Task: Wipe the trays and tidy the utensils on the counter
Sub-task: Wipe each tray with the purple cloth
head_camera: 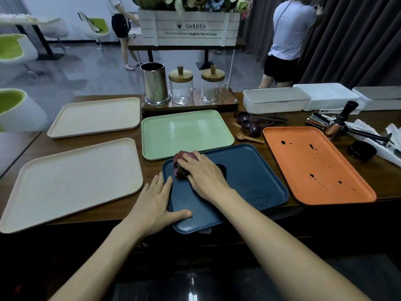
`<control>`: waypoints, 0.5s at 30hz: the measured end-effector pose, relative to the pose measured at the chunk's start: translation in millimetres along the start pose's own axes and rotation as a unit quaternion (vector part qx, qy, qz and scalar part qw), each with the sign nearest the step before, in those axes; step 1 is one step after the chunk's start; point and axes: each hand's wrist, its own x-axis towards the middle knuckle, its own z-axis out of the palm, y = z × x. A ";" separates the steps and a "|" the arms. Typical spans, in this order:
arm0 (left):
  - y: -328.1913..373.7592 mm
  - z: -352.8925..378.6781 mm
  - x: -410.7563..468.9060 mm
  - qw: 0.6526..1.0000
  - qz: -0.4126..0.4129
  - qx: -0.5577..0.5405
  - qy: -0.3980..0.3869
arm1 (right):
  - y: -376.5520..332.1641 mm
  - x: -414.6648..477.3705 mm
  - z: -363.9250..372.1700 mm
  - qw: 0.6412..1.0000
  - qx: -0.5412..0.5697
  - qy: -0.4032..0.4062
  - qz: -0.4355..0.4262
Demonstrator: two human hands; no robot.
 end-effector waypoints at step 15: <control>19.6 9.0 2.0 0.996 -0.077 -0.001 0.050 | 107.2 -69.6 -52.9 0.982 0.084 -0.081 0.145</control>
